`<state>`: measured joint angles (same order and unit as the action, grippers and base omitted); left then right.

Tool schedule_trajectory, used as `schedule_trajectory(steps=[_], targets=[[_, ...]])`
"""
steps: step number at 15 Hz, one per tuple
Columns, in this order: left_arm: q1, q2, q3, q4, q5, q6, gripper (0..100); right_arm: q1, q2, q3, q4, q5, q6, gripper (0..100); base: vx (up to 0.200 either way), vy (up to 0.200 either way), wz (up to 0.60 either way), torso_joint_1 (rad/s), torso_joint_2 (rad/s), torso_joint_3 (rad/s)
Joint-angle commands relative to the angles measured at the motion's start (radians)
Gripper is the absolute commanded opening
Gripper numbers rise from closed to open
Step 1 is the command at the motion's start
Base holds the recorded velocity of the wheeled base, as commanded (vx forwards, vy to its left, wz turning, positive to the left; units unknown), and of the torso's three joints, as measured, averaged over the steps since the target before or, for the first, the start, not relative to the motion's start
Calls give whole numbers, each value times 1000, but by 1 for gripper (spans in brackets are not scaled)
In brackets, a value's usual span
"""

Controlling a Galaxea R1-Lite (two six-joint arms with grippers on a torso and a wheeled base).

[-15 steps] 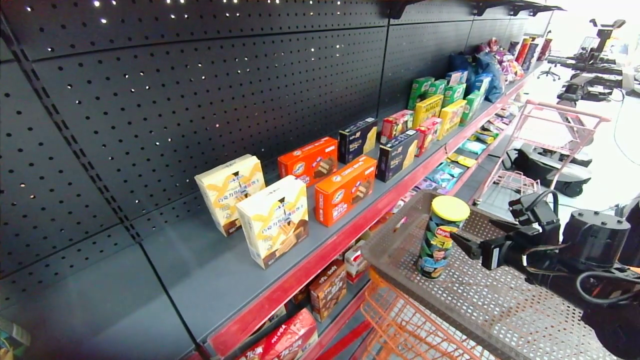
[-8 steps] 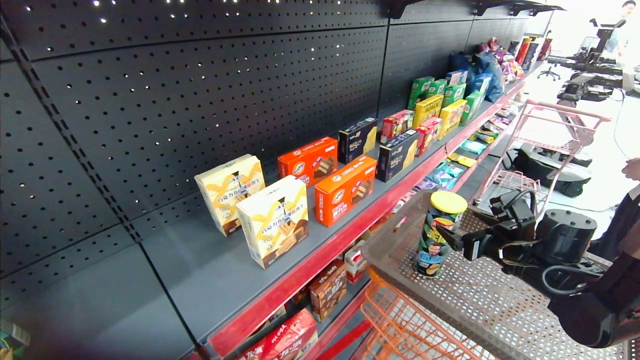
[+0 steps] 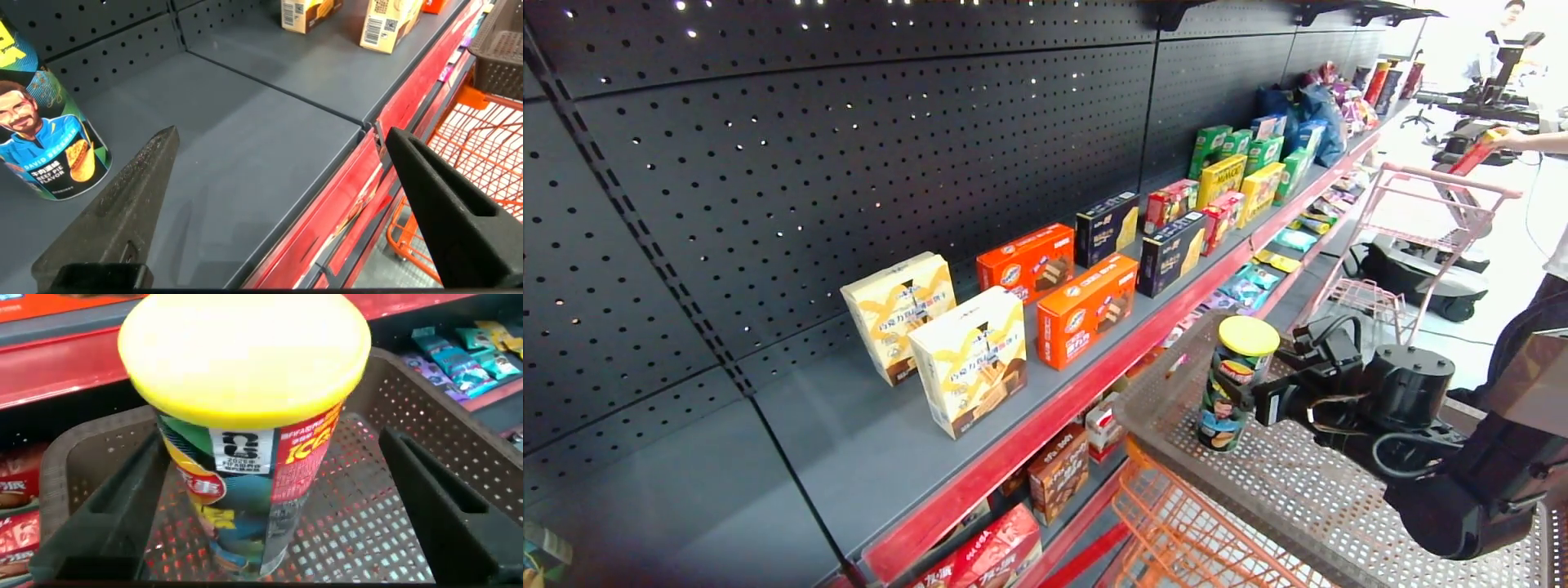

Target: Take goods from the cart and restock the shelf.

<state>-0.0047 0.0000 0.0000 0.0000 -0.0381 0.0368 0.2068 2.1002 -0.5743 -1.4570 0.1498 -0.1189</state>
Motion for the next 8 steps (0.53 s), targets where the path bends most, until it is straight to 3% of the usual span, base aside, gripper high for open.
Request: schedule_trajectory(steps=[1,4,5,8], targets=[[0,2,0,0,0,0,100,2,44,-33,0,-7,-1,100,0,0,0,0,0,0],[0,2,0,0,0,0,100,6,84,-79,0,-9,8,100,0,0,0,0,0,0],[0,2,0,0,0,0,100,9,93,-101,0,-4,24,0,0,0,0,0,0,0],[0,2,0,0,0,0,100,34,66,-122,17,-9,39,0,0,0,0,0,0,0]])
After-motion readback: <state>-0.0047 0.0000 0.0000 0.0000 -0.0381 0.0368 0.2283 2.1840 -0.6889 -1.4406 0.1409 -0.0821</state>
